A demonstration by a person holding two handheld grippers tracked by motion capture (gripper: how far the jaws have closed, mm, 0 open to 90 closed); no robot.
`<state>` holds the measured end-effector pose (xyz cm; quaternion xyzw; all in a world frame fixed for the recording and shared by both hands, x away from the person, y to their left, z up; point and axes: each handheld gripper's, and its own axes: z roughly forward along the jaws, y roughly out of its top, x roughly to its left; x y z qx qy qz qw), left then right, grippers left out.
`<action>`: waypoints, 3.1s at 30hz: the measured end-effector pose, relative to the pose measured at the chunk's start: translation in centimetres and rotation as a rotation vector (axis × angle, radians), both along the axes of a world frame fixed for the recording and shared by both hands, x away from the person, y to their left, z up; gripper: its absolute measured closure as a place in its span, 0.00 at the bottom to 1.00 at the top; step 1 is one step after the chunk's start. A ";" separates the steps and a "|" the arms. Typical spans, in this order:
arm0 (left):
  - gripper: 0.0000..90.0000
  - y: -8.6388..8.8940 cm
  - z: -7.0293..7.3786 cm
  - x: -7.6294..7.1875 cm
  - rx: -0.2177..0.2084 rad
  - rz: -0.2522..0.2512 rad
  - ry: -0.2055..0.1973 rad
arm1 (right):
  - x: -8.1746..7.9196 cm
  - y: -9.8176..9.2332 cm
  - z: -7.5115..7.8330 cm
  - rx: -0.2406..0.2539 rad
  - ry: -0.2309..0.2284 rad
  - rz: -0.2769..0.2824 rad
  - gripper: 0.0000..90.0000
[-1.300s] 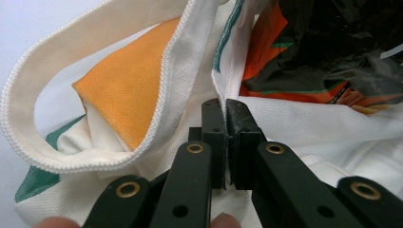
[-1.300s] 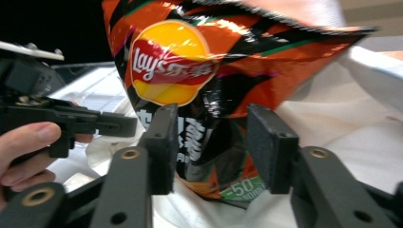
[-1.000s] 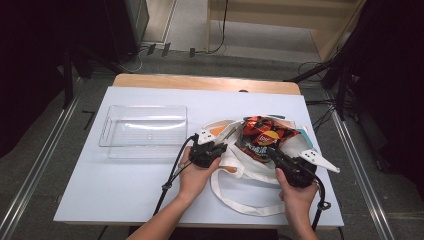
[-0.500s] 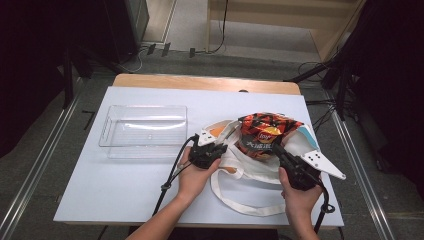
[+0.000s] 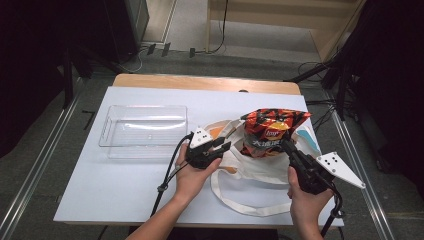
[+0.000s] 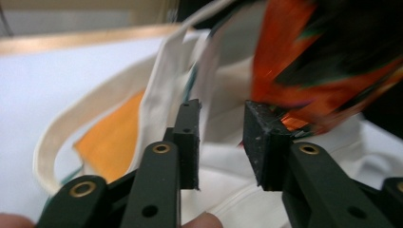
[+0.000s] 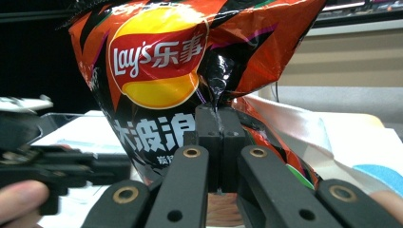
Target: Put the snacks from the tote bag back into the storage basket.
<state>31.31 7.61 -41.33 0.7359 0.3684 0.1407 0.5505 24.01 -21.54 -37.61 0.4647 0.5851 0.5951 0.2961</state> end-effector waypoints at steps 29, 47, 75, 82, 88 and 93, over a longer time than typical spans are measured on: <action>0.50 -3.5 6.8 -2.0 -0.153 -0.023 -0.099 | 0.1 1.2 -1.4 -0.054 0.010 -0.001 1.00; 1.00 -4.1 9.0 -1.0 -0.169 -0.090 -0.099 | -1.3 0.0 -2.3 -0.077 -0.044 -0.068 0.58; 1.00 1.5 13.0 -1.0 -0.195 -0.119 -0.161 | 0.2 -1.5 -6.2 -0.121 0.169 -0.001 0.33; 1.00 3.9 13.3 -1.1 -0.187 -0.099 -0.170 | 0.3 -1.9 -6.0 -0.107 0.173 0.008 0.20; 1.00 5.9 13.6 -1.2 -0.184 -0.068 -0.176 | -0.1 -2.5 -6.2 -0.113 0.184 0.008 0.17; 1.00 7.5 13.8 -1.2 -0.198 -0.051 -0.168 | -0.1 -2.9 -6.2 -0.095 0.186 0.002 0.17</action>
